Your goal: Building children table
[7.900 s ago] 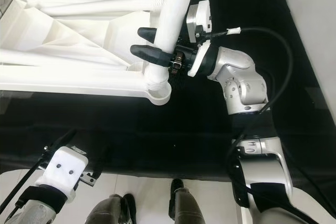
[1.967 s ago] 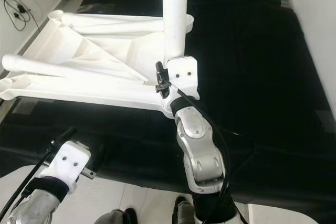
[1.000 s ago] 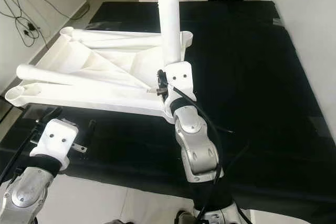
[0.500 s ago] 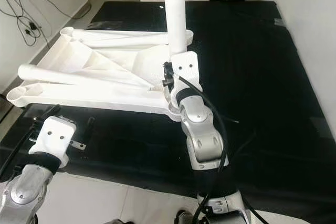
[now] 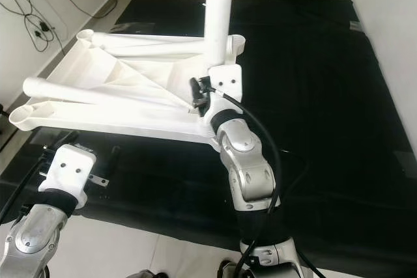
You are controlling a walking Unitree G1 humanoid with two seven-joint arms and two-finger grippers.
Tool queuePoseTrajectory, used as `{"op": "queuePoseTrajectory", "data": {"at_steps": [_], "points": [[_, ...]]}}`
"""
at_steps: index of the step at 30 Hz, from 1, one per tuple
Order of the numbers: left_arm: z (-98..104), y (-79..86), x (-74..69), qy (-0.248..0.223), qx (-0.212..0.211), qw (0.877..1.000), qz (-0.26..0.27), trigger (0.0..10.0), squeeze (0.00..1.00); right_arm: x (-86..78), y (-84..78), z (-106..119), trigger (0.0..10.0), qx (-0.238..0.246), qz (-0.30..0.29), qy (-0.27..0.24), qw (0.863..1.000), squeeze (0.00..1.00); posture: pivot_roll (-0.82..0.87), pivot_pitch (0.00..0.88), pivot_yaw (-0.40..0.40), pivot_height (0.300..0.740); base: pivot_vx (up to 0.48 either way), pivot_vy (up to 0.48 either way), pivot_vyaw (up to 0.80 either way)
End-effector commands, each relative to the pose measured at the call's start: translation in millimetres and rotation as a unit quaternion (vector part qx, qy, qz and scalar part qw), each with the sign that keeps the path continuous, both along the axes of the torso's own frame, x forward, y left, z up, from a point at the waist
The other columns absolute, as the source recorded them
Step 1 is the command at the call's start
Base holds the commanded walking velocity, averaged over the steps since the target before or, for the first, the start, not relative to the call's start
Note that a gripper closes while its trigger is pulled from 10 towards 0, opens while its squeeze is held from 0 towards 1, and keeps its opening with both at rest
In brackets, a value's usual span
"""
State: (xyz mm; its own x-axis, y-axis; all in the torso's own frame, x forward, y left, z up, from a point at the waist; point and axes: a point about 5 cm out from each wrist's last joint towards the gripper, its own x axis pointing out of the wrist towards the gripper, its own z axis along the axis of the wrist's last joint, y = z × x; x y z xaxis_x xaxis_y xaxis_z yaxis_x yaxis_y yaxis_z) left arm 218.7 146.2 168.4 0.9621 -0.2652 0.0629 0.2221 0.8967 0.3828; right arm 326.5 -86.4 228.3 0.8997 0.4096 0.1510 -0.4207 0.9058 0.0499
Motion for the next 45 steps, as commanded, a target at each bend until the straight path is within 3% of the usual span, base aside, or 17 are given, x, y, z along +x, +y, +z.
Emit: {"op": "queuePoseTrajectory", "data": {"at_steps": [1, 4, 6, 7, 15, 16, 17, 18, 24, 25, 29, 30, 32, 34, 36, 45], "points": [[-3.0, -15.4, -8.3, 0.035, -0.031, 0.996, -0.074, 10.0, 0.00, 0.3, 9.2, 7.2, 10.0, 0.049, 0.114, 0.008, 0.992, 0.00, 0.06, 0.144, 0.049, 0.740, 0.000, 0.000, 0.00], [-5.1, -26.8, -15.9, 0.063, -0.043, 0.987, -0.141, 10.0, 0.00, 1.3, 7.2, 28.9, 10.0, 0.025, 0.218, -0.047, 0.974, 0.00, 0.06, 0.142, 0.046, 0.740, 0.000, 0.000, 0.00], [-6.8, -28.9, -18.3, 0.071, -0.041, 0.984, -0.155, 10.0, 0.00, 1.9, 6.0, 33.2, 10.0, 0.011, 0.244, -0.059, 0.968, 0.00, 0.06, 0.142, 0.046, 0.740, 0.000, 0.000, 0.00], [-11.8, -32.5, -23.5, 0.088, -0.040, 0.979, -0.178, 10.0, 0.00, 2.4, 4.7, 39.4, 10.0, -0.029, 0.293, -0.085, 0.952, 0.00, 0.07, 0.146, 0.045, 0.740, 0.000, 0.000, 0.00], [-23.6, -38.1, -39.7, 0.114, -0.017, 0.972, -0.205, 10.0, 0.00, 16.8, -8.9, 53.4, 10.0, -0.077, 0.349, -0.120, 0.926, 0.00, 0.08, 0.189, 0.054, 0.740, 0.000, 0.000, 0.00], [-21.4, -38.4, -42.6, 0.113, -0.021, 0.972, -0.204, 10.0, 0.00, 20.2, -14.3, 51.4, 10.0, -0.106, 0.363, -0.115, 0.919, 0.00, 0.09, 0.227, 0.056, 0.740, 0.000, 0.000, 0.00], [-14.5, -37.8, -49.5, 0.112, -0.030, 0.971, -0.209, 10.0, 0.00, 24.4, -25.3, 51.0, 10.0, -0.137, 0.396, -0.105, 0.902, 0.00, 0.09, 0.260, 0.062, 0.740, 0.000, 0.000, 0.00], [-12.6, -37.6, -51.5, 0.112, -0.032, 0.970, -0.211, 10.0, 0.00, 25.5, -28.4, 51.5, 10.0, -0.143, 0.405, -0.103, 0.897, 0.00, 0.09, 0.260, 0.062, 0.740, 0.000, 0.000, 0.00], [-6.6, -36.4, -58.6, 0.103, -0.029, 0.970, -0.220, 10.0, 0.00, 30.1, -37.5, 62.7, 10.0, -0.140, 0.428, -0.110, 0.886, 0.00, 0.09, 0.294, 0.069, 0.740, 0.000, 0.000, 0.00], [-1.8, -37.2, -63.6, 0.093, -0.027, 0.969, -0.226, 10.0, 0.00, 29.0, -42.9, 72.5, 10.0, -0.131, 0.444, -0.120, 0.878, 0.00, 0.11, 0.341, 0.075, 0.740, 0.000, 0.000, 0.00], [8.3, -35.7, -76.9, 0.082, -0.021, 0.968, -0.236, 10.0, 0.00, 25.1, -57.5, 93.0, 10.0, -0.117, 0.489, -0.143, 0.853, 0.00, 0.12, 0.380, 0.088, 0.740, 0.000, 0.000, 0.00], [8.3, -35.7, -76.9, 0.082, -0.021, 0.968, -0.236, 10.0, 0.00, 25.1, -57.5, 93.0, 10.0, -0.117, 0.489, -0.143, 0.853, 0.00, 0.12, 0.380, 0.088, 0.740, 0.000, 0.000, 0.00], [11.5, -34.1, -81.2, 0.087, -0.026, 0.967, -0.237, 10.0, 0.00, 22.2, -60.0, 93.4, 10.0, -0.122, 0.508, -0.145, 0.840, 0.00, 0.13, 0.393, 0.097, 0.740, 0.000, 0.000, 0.00], [11.5, -34.1, -81.2, 0.087, -0.026, 0.967, -0.237, 10.0, 0.00, 22.2, -60.0, 93.4, 10.0, -0.122, 0.508, -0.145, 0.840, 0.00, 0.13, 0.393, 0.097, 0.740, 0.000, 0.000, 0.00], [15.5, -34.8, -89.1, 0.094, -0.036, 0.960, -0.260, 10.0, 0.00, 19.3, -63.4, 91.6, 10.0, -0.134, 0.528, -0.146, 0.826, 0.00, 0.13, 0.413, 0.111, 0.740, 0.000, 0.000, 0.00], [14.4, -35.8, -105.5, 0.121, -0.039, 0.949, -0.288, 10.0, 0.00, 13.9, -71.7, 89.4, 10.0, -0.169, 0.544, -0.133, 0.811, 0.00, 0.13, 0.430, 0.127, 0.740, 0.000, 0.000, 0.00]]}}
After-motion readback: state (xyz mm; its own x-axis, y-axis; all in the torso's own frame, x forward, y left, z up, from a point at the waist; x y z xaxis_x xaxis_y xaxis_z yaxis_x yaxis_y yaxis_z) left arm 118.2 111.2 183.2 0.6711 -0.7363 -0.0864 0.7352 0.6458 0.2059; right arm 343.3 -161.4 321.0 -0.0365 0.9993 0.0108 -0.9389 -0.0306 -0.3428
